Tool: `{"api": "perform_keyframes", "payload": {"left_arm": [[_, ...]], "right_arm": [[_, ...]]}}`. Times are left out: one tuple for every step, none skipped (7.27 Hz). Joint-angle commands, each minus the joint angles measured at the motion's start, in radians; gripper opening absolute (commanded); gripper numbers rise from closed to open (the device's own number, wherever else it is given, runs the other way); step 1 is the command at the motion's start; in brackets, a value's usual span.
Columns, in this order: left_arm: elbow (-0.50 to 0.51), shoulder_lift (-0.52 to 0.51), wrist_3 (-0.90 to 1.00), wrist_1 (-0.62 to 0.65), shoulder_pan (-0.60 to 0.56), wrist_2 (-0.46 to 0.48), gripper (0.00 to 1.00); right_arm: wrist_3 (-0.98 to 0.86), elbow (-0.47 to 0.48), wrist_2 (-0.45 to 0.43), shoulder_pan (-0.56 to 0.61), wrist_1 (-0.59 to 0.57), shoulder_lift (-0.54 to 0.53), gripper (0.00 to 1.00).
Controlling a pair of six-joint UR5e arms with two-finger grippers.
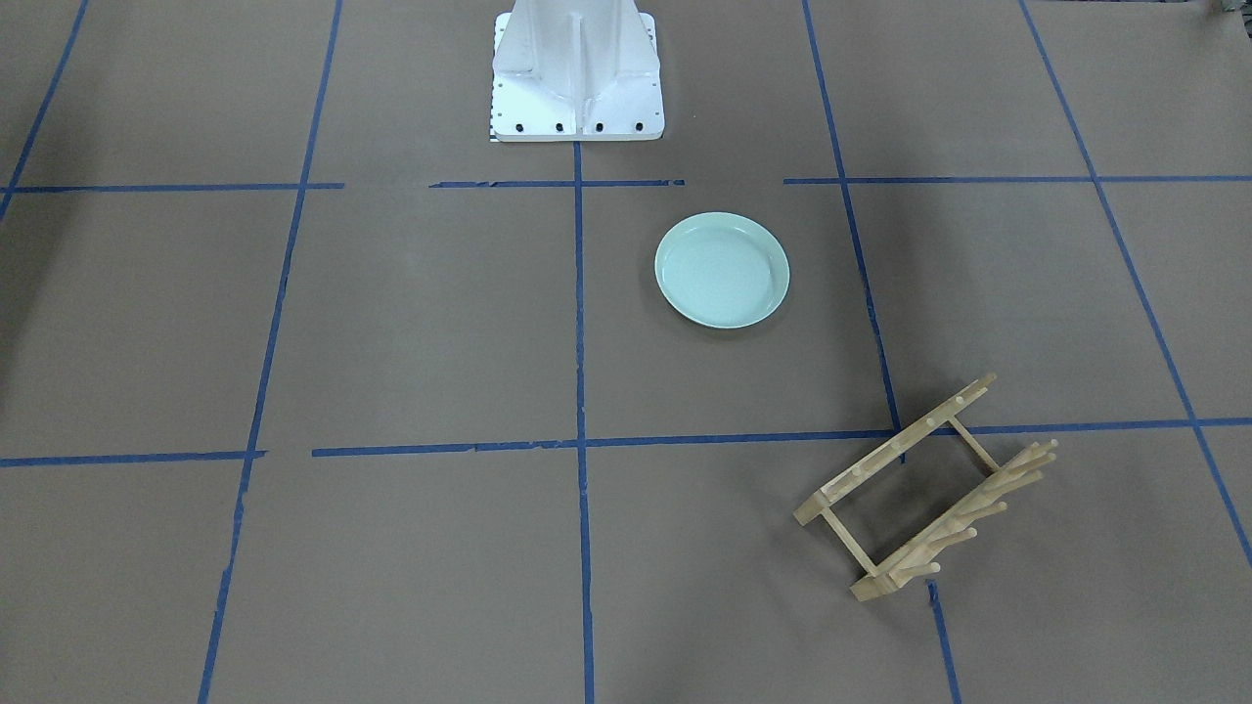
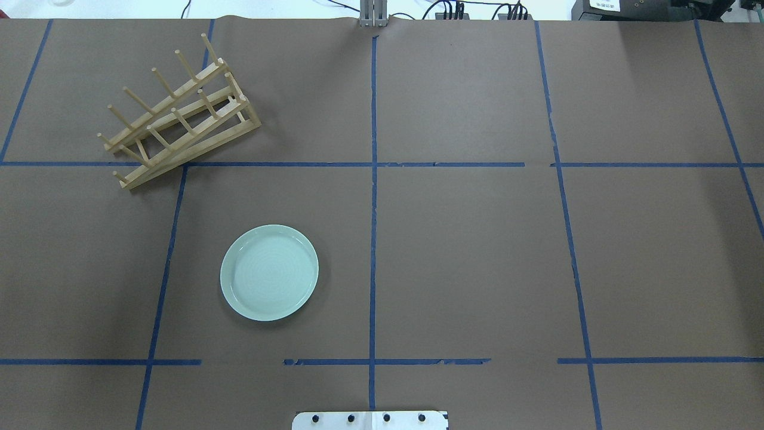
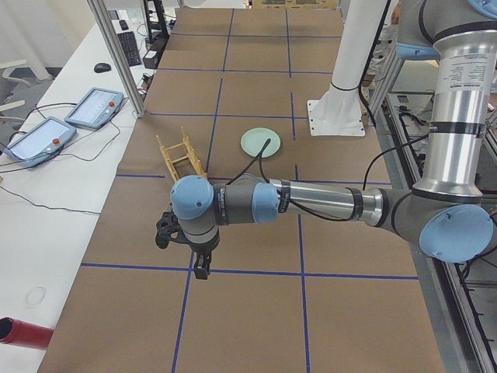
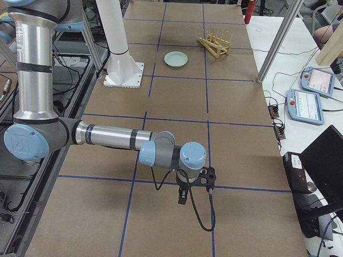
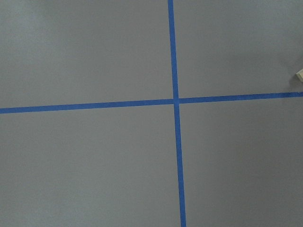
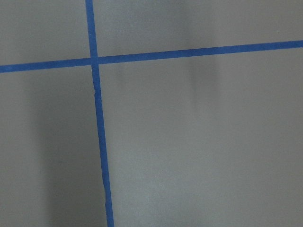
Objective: Place plate on table
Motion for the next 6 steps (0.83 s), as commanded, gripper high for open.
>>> {"api": "perform_keyframes", "payload": {"left_arm": [[0.015, 0.035, -0.002, -0.013, 0.001, -0.003, 1.0], [0.009, 0.035, -0.003, -0.024, 0.002, -0.001, 1.0], [0.015, 0.035, -0.003, -0.056, 0.002, -0.004, 1.0], [0.024, 0.032, -0.006, -0.129, 0.002, -0.001, 1.0], [0.014, 0.023, -0.006, -0.128, 0.002, 0.003, 1.0], [0.02, 0.029, -0.003, -0.13, 0.002, 0.003, 1.0]], "right_arm": [[0.0, 0.0, 0.0, 0.0, 0.0, 0.0, 1.0], [-0.002, 0.0, 0.0, 0.0, 0.0, 0.0, 1.0], [0.0, 0.0, 0.0, 0.0, 0.0, 0.0, 1.0], [0.0, 0.0, 0.0, 0.0, 0.0, 0.0, 1.0], [0.0, 0.0, 0.0, 0.0, 0.0, 0.0, 1.0], [0.0, 0.0, 0.0, 0.0, 0.0, 0.0, 1.0]]}}
